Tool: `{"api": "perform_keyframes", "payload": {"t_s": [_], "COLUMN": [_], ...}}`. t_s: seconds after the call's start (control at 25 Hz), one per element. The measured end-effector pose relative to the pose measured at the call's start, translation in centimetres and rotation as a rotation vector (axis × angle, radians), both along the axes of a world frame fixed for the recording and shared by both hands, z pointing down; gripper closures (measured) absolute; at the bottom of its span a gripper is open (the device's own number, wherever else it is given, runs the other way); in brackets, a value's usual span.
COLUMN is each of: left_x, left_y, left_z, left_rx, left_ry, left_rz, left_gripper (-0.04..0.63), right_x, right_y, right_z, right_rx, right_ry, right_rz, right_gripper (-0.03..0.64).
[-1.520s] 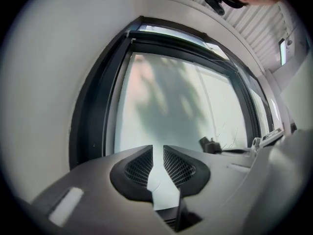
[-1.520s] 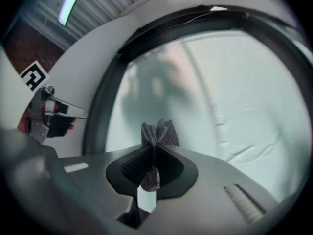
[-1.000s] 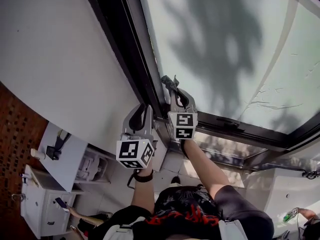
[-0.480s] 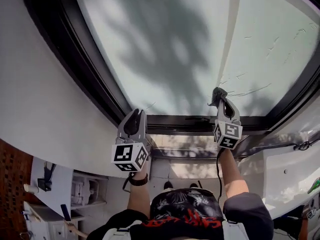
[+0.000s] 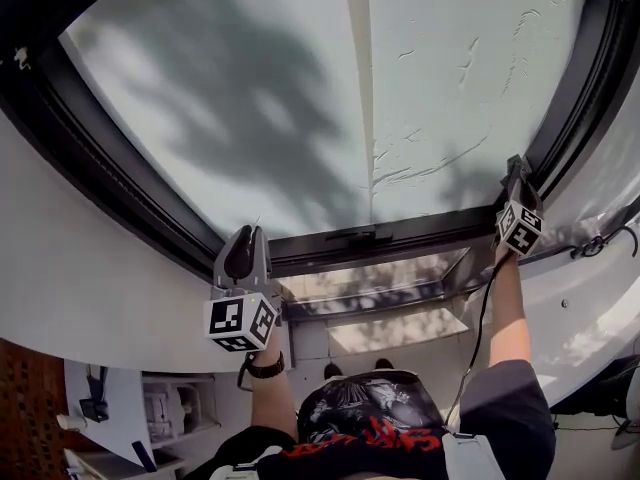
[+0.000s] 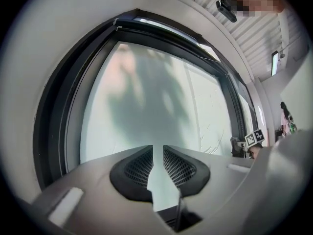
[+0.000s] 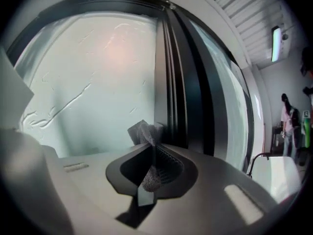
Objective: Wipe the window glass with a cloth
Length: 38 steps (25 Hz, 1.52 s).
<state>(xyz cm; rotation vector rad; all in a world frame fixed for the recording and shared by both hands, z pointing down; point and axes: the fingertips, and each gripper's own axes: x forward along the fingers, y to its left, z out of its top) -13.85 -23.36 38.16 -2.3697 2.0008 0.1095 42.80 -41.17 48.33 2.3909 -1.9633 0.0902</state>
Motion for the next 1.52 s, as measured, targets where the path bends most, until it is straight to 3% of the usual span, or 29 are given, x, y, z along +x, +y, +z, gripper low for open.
{"api": "perform_keyframes", "payload": {"t_s": [0.08,0.16,0.36,0.48,0.6,0.72,0.84,1.08,1.28,1.52], "left_x": [-0.1,-0.4,-3.8,-7.3,-10.7,-12.5,-13.7,-13.4,-6.9,0.5], "left_y": [0.2,0.1,2.0,4.4,6.9,8.6,9.2,7.3,2.7,-0.2], "left_z": [0.3,0.4,0.8,-0.1,-1.8,-2.7,-2.5,-2.1,-1.1,-0.5], "left_rx": [-0.006,-0.003,-0.003,0.018,0.064,0.09,0.085,0.072,0.047,0.029], "left_ry": [-0.001,0.0,0.006,0.014,0.025,0.019,0.02,0.028,0.041,0.036], "left_rz": [-0.01,-0.019,-0.089,-0.168,-0.249,-0.288,-0.304,-0.263,-0.077,0.079], "left_gripper": [0.552,0.552,0.552,0.552,0.552,0.552,0.552,0.552,0.552,0.551], "right_x": [-3.9,-11.4,-38.9,-54.0,-64.5,-69.8,-68.0,-54.3,-37.2,-17.1], "right_y": [1.3,3.5,11.2,15.5,16.5,14.5,12.1,8.0,5.5,2.8], "right_z": [-0.8,-2.2,-3.3,-2.6,-1.7,0.6,2.8,2.0,0.7,2.6], "right_rx": [0.04,0.107,0.223,0.204,0.165,0.081,0.038,0.104,0.141,0.081], "right_ry": [-0.006,-0.016,-0.114,-0.157,-0.131,-0.056,-0.053,-0.117,-0.066,0.021], "right_rz": [-0.079,-0.226,-0.761,-1.065,-1.189,-1.164,-1.084,-0.858,-0.576,-0.252], "right_gripper": [0.589,0.589,0.589,0.589,0.589,0.589,0.589,0.589,0.589,0.589]}}
